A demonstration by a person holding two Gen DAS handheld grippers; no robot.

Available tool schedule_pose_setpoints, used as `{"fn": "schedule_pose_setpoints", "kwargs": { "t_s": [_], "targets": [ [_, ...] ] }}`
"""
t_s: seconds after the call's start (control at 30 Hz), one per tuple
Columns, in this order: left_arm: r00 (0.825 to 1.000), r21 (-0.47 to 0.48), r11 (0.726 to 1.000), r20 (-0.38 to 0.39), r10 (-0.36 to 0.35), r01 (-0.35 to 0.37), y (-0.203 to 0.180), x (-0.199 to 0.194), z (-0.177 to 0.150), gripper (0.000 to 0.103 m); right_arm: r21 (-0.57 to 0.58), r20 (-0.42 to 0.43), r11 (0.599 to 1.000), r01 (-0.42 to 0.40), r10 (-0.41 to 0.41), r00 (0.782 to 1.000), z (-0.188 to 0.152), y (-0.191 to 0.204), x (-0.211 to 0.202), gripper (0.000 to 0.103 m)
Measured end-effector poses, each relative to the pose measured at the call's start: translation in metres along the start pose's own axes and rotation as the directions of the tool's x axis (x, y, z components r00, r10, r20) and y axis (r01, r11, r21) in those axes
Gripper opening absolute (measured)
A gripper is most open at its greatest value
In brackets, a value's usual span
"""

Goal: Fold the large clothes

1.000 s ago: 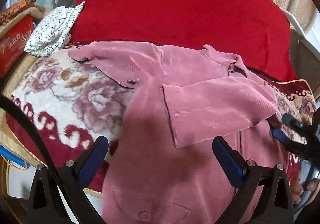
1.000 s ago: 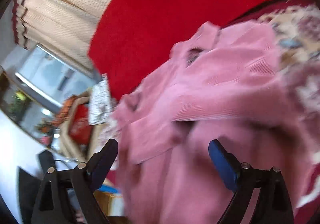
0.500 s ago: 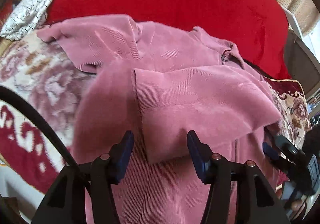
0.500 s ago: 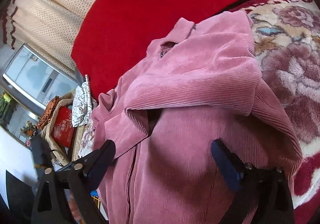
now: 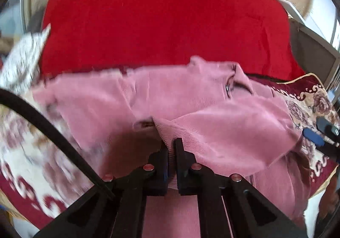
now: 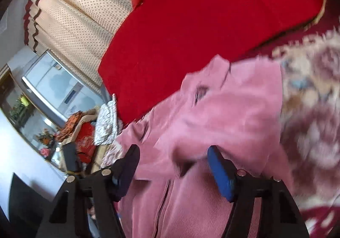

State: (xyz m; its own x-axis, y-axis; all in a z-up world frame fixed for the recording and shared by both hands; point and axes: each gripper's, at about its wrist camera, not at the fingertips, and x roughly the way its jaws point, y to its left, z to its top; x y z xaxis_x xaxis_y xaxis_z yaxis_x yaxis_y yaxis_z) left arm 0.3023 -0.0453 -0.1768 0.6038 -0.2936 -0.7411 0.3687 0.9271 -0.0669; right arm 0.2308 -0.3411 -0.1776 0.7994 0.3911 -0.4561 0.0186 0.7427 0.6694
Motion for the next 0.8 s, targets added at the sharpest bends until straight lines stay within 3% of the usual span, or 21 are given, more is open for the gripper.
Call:
{"fn": "schedule_pose_setpoints", "kwargs": {
  "t_s": [0.1, 0.17, 0.23, 0.3, 0.37, 0.43, 0.5, 0.63, 0.8],
  "targets": [
    [0.999, 0.001, 0.999, -0.018, 0.040, -0.040, 0.007, 0.006, 0.004, 0.006, -0.034, 0.003, 0.995, 0.094, -0.094, 0.996, 0.013, 0.002, 0.017, 0.069],
    [0.994, -0.016, 0.998, -0.089, 0.066, -0.068, 0.016, 0.022, -0.007, 0.007, -0.034, -0.064, 0.986, 0.162, -0.164, 0.984, 0.013, -0.005, 0.041, 0.058],
    [0.980, -0.014, 0.996, -0.183, 0.084, -0.088, 0.022, 0.038, -0.023, 0.009, -0.020, -0.188, 0.972, 0.233, -0.233, 0.954, 0.002, -0.021, 0.073, 0.056],
    [0.981, -0.027, 0.997, -0.186, 0.060, -0.067, 0.031, 0.034, -0.032, 0.023, -0.103, -0.119, 0.955, 0.279, -0.290, 0.950, -0.004, -0.009, 0.069, 0.055],
    [0.990, -0.062, 0.998, -0.137, 0.019, -0.028, 0.048, 0.016, -0.037, 0.060, -0.126, -0.106, 0.946, 0.300, -0.313, 0.944, -0.005, 0.000, 0.066, 0.054],
    [0.998, -0.102, 0.994, -0.060, 0.036, -0.042, 0.070, -0.004, -0.034, 0.071, -0.101, -0.072, 0.962, 0.255, -0.263, 0.962, -0.006, 0.004, 0.055, 0.055],
    [0.998, -0.165, 0.984, -0.006, 0.068, -0.068, 0.096, -0.017, -0.026, 0.075, -0.111, -0.019, 0.973, 0.205, -0.208, 0.978, -0.007, 0.011, 0.046, 0.054],
    [0.997, -0.371, 0.925, -0.010, 0.080, -0.078, 0.156, -0.012, -0.008, 0.080, -0.115, 0.021, 0.983, 0.145, -0.144, 0.989, -0.019, 0.018, 0.048, 0.055],
    [0.996, -0.543, 0.835, -0.035, 0.080, -0.086, 0.212, 0.015, 0.013, 0.080, -0.135, 0.011, 0.979, 0.154, -0.154, 0.988, -0.034, 0.015, 0.062, 0.055]
  ]
}}
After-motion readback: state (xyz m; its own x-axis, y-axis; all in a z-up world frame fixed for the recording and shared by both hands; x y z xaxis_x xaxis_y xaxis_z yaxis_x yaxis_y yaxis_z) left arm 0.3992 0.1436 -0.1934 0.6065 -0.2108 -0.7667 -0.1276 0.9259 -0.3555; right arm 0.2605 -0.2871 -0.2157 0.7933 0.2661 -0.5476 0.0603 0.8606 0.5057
